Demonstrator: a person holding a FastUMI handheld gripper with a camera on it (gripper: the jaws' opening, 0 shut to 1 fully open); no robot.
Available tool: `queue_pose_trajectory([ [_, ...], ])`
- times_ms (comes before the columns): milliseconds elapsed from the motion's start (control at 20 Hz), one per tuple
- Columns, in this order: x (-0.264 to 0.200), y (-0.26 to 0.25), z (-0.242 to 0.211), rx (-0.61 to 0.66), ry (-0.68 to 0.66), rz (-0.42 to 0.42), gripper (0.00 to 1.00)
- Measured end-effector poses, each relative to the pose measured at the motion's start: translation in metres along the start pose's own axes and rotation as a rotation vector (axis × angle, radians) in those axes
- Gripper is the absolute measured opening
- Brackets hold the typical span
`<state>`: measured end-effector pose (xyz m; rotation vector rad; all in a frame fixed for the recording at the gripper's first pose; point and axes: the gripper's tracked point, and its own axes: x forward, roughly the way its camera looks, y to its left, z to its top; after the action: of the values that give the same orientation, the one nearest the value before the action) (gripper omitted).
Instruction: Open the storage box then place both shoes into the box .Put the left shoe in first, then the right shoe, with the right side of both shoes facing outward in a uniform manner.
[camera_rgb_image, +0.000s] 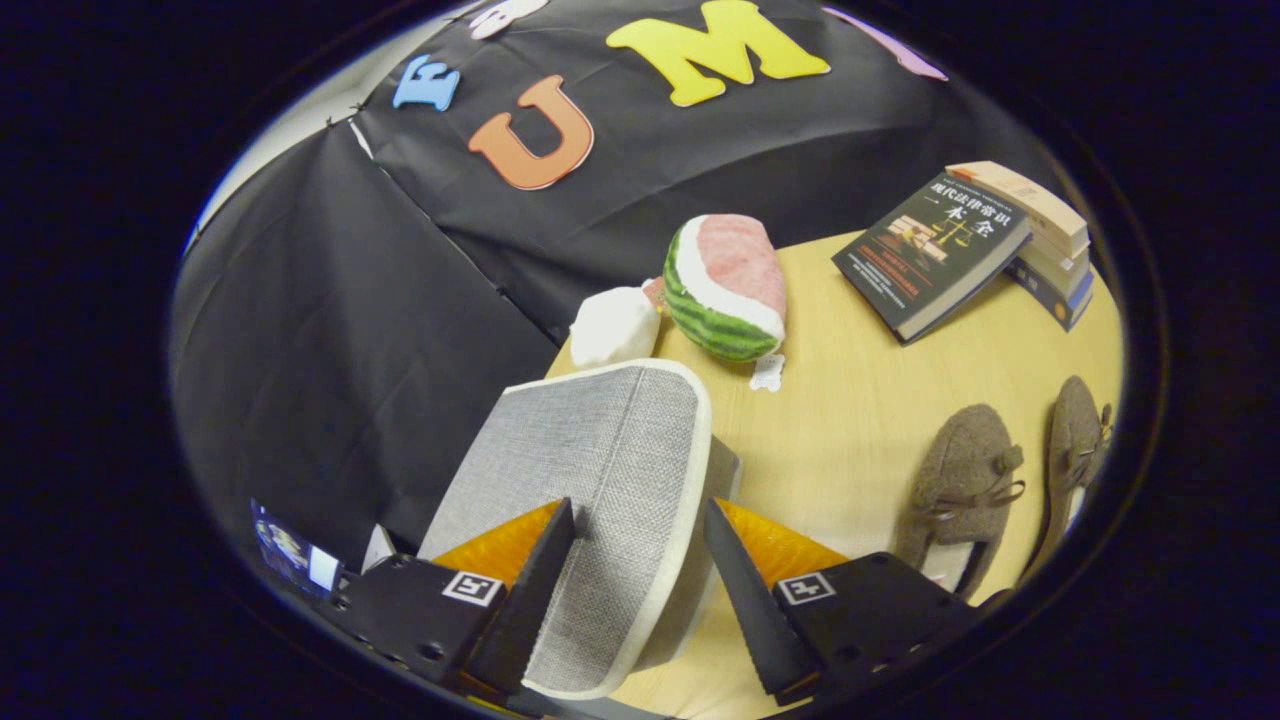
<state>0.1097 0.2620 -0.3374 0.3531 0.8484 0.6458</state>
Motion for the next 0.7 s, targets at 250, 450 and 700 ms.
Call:
queue_pose_trajectory([
  [250,-0.003,-0.001,0.000,0.087,0.080,0.041,0.67],
  [450,-0.011,-0.004,0.011,0.148,0.085,0.047,0.44],
  [700,-0.015,0.010,0.015,0.255,0.146,0.126,0.31],
])
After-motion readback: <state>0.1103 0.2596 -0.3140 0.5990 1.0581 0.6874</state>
